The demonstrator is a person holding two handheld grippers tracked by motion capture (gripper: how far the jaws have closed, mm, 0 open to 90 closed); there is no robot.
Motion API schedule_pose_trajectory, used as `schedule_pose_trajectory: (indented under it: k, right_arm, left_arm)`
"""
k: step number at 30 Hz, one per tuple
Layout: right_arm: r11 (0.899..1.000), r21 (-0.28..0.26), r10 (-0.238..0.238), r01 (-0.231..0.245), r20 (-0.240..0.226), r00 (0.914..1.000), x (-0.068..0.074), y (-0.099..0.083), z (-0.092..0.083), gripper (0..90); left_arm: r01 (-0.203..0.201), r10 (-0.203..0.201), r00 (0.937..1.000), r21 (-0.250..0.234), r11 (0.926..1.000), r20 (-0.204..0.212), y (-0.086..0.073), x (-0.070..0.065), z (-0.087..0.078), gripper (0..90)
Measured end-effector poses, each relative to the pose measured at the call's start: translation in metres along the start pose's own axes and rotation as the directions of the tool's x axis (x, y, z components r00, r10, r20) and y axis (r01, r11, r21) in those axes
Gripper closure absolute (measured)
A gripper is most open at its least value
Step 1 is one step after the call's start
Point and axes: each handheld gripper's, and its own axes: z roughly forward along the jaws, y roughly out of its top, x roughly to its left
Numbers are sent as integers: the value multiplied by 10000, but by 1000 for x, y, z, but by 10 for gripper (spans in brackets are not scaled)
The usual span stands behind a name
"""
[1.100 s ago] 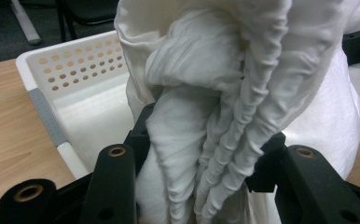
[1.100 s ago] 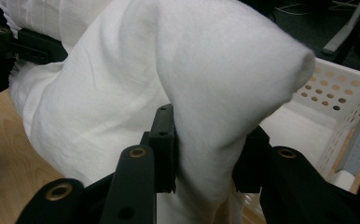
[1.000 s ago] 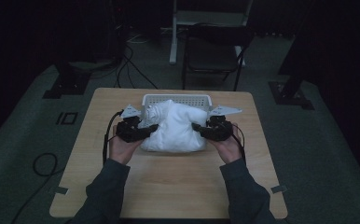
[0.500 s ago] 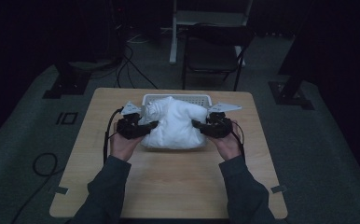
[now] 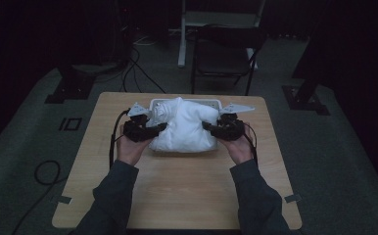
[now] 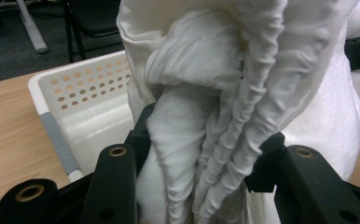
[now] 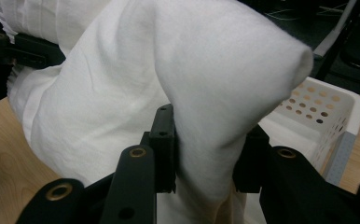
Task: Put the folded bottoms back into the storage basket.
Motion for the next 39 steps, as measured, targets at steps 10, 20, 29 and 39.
schedule_pose_trajectory:
  k: [10, 20, 29, 39]
  right_arm:
    - [10000, -28, 21, -21, 69, 10000, -5, 6, 2, 667]
    - [10000, -75, -13, 15, 215, 9998, -9, 12, 4, 667]
    - [10000, -57, 84, -82, 277, 9996, -13, 14, 11, 667]
    - [9998, -90, 204, -200, 417, 9989, -19, 16, 15, 667]
  left_arm:
    - [12, -12, 10000, -37, 10000, -55, 6, 3, 3, 560]
    - [25, -27, 9999, -156, 9999, -104, 12, 5, 8, 560]
    - [-8, 4, 9997, -145, 9999, -226, 15, 10, 14, 559]
    - [-97, 95, 9996, -90, 9999, -278, 21, 14, 22, 560]
